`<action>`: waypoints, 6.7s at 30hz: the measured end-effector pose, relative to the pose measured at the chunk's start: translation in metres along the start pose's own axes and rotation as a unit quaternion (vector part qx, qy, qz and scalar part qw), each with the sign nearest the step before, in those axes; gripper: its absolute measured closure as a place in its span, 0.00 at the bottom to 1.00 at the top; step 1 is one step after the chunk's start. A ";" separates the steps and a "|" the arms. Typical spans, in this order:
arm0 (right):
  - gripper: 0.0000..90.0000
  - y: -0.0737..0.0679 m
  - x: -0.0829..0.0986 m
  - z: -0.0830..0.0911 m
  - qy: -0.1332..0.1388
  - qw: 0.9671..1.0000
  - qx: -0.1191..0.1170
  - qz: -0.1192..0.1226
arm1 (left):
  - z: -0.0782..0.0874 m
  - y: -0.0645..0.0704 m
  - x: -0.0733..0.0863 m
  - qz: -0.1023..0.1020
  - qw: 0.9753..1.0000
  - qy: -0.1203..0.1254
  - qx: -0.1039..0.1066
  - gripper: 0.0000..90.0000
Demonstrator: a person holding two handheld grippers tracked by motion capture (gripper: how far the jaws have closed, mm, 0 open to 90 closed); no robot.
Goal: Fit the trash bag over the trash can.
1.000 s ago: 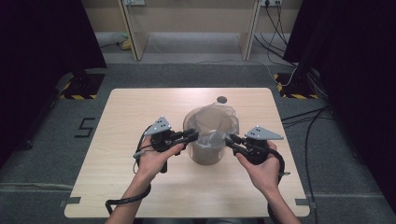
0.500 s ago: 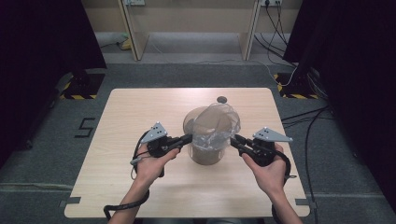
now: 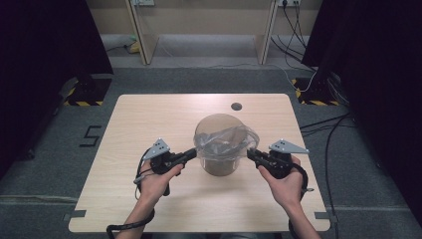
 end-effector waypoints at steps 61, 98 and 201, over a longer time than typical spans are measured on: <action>0.93 0.002 -0.033 0.016 0.031 0.999 0.030 0.013 | 0.004 0.019 -0.038 -0.081 0.996 0.026 -0.016 0.68; 0.97 0.025 -0.018 -0.020 -0.004 0.999 0.054 -0.001 | -0.026 -0.037 -0.014 -0.043 0.997 -0.002 -0.070 0.96; 1.00 0.018 -0.038 -0.013 0.005 0.998 0.057 0.012 | 0.016 -0.004 -0.012 -0.030 0.999 0.037 -0.006 0.49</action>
Point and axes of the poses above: each handheld gripper's, and its own axes: z roughly backward along the jaws, x roughly out of its underside, y roughly to its right, the point moved 3 cm from there along -z, roughly forward along the jaws, and after that the axes turned 2 degrees about x, right-handed, at the moved point
